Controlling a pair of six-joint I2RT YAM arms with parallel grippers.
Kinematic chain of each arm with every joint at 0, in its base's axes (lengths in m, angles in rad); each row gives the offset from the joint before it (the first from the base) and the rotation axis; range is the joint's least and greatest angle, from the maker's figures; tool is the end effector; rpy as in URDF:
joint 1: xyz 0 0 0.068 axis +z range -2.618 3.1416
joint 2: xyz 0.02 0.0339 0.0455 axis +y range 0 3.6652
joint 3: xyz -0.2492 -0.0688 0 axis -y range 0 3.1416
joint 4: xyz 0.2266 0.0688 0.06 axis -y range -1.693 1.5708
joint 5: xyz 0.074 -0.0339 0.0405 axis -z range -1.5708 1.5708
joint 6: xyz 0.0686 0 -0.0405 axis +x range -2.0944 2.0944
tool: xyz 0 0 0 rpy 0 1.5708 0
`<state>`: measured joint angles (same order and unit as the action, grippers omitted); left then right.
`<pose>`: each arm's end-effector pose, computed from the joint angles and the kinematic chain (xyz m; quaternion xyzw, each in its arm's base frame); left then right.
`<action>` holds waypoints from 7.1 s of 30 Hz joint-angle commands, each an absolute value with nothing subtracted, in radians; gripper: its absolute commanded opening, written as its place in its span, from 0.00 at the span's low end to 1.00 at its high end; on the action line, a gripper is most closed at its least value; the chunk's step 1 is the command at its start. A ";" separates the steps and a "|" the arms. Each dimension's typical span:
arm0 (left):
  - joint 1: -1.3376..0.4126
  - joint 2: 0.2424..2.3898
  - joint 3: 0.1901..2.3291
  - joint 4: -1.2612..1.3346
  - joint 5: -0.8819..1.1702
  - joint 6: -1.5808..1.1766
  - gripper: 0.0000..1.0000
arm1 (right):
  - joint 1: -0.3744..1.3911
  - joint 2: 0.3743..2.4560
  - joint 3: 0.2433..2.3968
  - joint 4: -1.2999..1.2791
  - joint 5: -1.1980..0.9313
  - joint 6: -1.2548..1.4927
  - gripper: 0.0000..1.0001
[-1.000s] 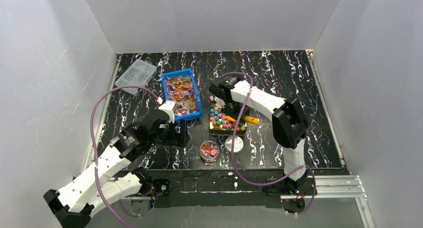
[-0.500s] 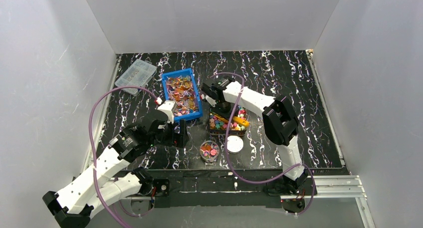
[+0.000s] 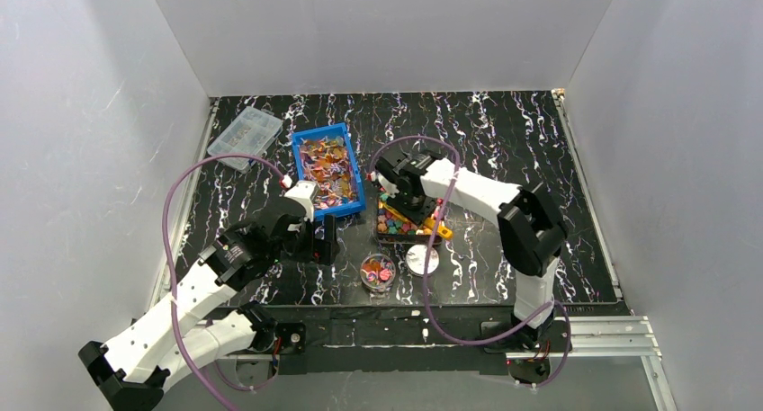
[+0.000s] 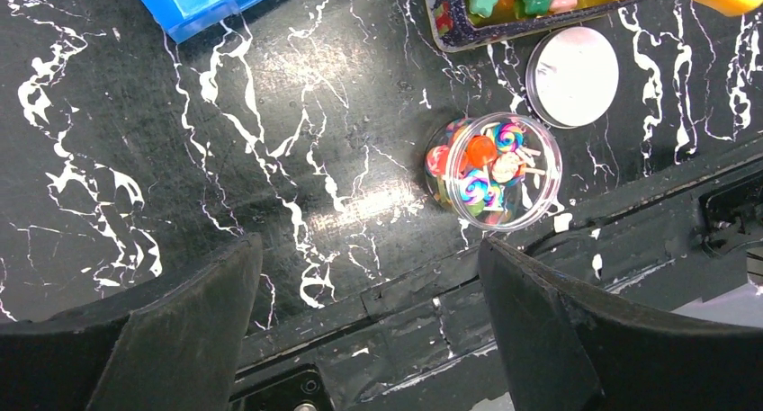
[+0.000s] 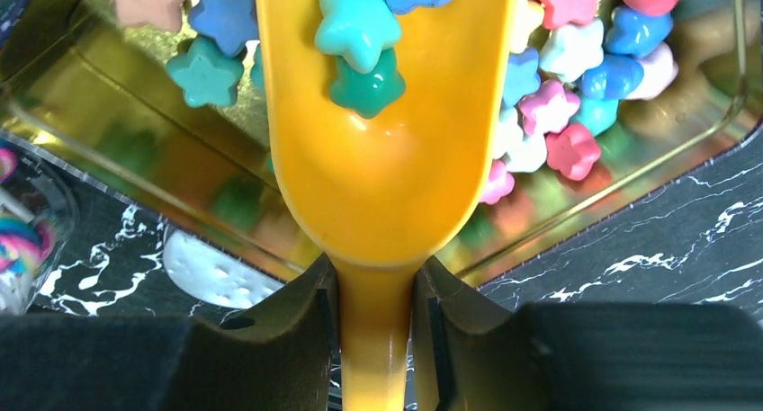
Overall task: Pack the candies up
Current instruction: Scoop the fake candies from the storage box, then place the fake candies in the packing bottle, then adjust the spatula.
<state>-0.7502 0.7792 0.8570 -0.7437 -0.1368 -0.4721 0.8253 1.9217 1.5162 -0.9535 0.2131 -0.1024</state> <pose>0.1348 -0.1129 0.2783 0.0948 0.8928 -0.1999 0.3925 0.2597 0.2600 0.1754 -0.4323 0.8893 -0.0618 0.1357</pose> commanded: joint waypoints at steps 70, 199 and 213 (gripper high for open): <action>-0.754 0.533 0.815 -0.812 -0.187 -0.440 0.98 | 1.320 1.745 1.583 -1.421 0.065 0.370 0.01; -0.753 0.891 1.040 -0.838 0.186 -0.670 0.99 | 1.331 0.971 0.940 -0.556 0.130 -0.057 0.01; -0.754 0.903 0.982 -0.809 0.184 -0.668 0.99 | 1.331 0.774 0.931 -0.431 0.151 -0.067 0.01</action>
